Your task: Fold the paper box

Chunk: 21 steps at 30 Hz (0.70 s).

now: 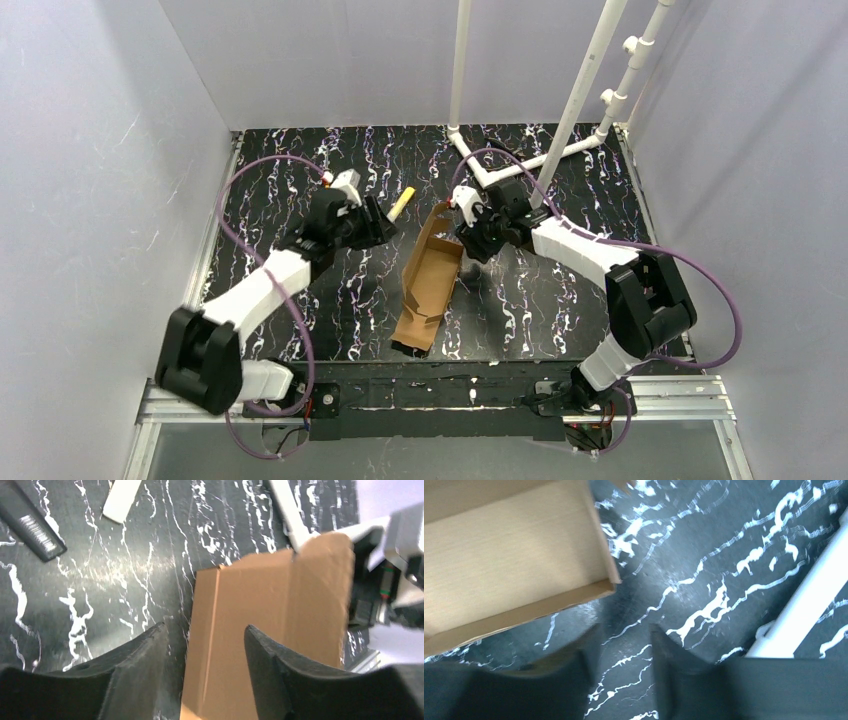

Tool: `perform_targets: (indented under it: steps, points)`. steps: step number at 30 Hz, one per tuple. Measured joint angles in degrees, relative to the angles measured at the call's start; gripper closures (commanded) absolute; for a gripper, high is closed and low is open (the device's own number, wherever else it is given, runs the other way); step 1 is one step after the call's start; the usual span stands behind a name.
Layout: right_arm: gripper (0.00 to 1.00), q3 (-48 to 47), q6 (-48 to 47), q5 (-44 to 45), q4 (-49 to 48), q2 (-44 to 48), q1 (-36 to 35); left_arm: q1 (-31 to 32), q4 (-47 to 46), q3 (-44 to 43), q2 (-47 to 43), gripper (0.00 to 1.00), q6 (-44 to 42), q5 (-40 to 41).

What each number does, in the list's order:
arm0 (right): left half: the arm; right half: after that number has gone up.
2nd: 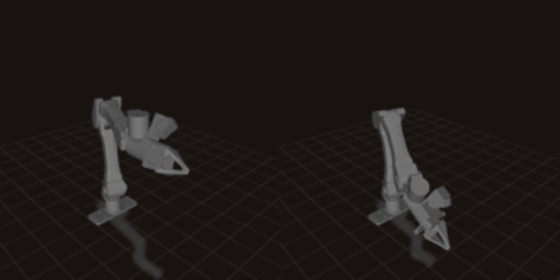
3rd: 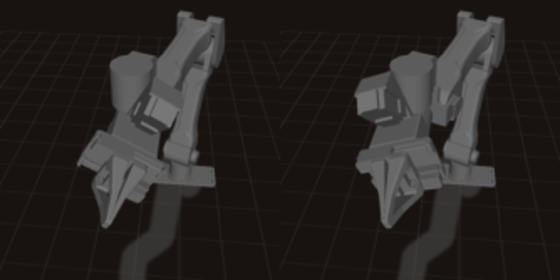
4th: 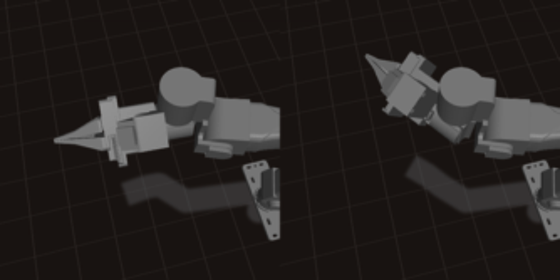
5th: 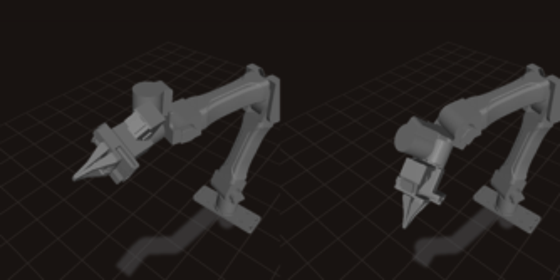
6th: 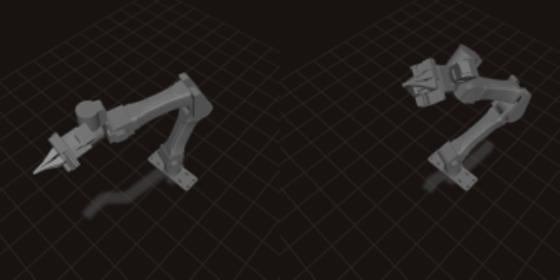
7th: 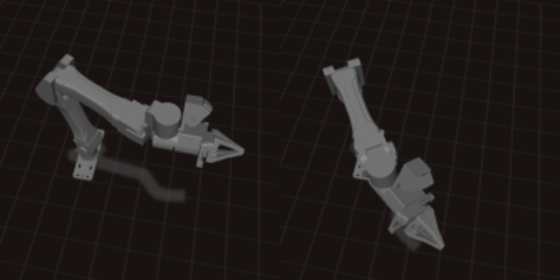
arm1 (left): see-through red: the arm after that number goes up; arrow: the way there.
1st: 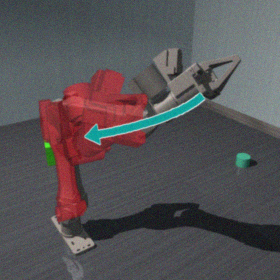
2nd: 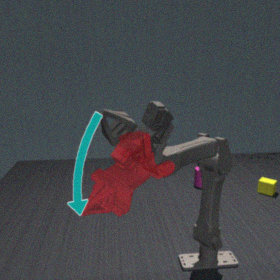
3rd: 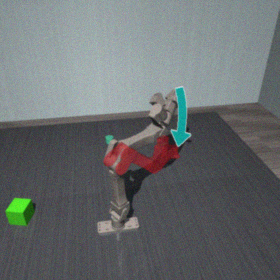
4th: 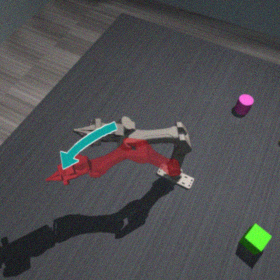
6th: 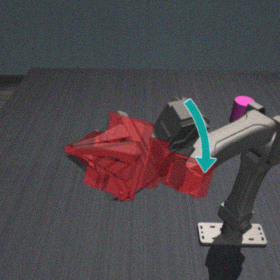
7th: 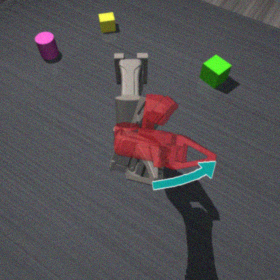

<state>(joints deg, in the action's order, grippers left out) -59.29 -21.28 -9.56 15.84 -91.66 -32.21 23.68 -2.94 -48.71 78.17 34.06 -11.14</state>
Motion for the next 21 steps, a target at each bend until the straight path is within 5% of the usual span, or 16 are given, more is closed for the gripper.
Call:
perform_targets:
  steps: [2,5,10,15,21]
  points:
    - [0.18,-2.01,-4.42,-4.72,1.79,0.09,0.79,0.0,0.33,4.28,-7.93,0.23,-0.42,0.09]
    - [0.17,-6.34,-10.38,-12.5,4.79,-1.2,1.53,-0.24,0.7,11.67,-19.85,0.08,0.02,-0.24]
    - [0.21,-16.76,-14.82,-20.28,7.19,-9.88,1.77,-1.01,0.68,22.69,-37.48,0.07,3.98,-1.33]
    - [0.29,-17.2,-15.1,-21.42,6.58,-14.29,1.29,-1.25,0.81,29.86,-49.33,0.07,8.72,-2.56]
    - [0.46,-14.93,-14.82,-19.3,4.5,-15.37,0.2,-1.25,0.92,35.5,-53.05,0.08,13.86,-3.3]
